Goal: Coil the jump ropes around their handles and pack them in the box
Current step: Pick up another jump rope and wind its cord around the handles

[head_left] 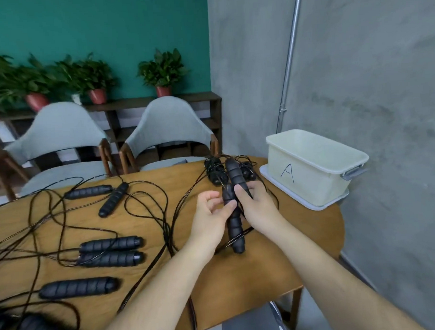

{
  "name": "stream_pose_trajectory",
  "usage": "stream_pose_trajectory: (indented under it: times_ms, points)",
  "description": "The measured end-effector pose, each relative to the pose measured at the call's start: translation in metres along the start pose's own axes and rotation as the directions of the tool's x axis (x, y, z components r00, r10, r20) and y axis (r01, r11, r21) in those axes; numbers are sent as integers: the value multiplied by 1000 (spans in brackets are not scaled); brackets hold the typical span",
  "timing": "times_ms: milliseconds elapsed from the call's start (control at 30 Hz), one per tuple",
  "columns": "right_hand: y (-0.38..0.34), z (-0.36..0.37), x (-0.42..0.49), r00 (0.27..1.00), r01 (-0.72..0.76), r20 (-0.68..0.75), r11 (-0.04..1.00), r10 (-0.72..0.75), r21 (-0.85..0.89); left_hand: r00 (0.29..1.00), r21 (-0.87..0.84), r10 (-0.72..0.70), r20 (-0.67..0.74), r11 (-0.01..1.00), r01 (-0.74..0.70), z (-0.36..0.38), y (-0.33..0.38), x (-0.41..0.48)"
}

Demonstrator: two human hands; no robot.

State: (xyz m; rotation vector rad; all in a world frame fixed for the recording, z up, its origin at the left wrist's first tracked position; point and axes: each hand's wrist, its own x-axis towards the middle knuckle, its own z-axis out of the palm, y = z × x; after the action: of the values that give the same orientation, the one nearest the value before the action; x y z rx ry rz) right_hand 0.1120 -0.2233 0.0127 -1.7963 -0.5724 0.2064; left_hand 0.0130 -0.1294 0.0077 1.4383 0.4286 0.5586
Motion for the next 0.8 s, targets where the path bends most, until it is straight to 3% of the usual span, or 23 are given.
stream_pose_trajectory:
  times_ms: [167, 333, 567, 800]
  points:
    - [-33, 11, -9, 990, 62, 117, 994, -73, 92, 999, 40, 36, 19, 999, -37, -21, 27, 10]
    - [-57, 18, -15, 989, -23, 149, 961, -19, 275, 997, -4, 64, 41, 998, -64, -37, 52, 20]
    - [-75, 32, -18, 974, 50, 209, 979, -92, 196, 999, -199, -50, -17, 979, 45, -50, 84, 35]
    - [-95, 58, -17, 945, 164, 251, 968, -209, 190, 1000, -364, -23, 11, 931, 25, -76, 100, 27]
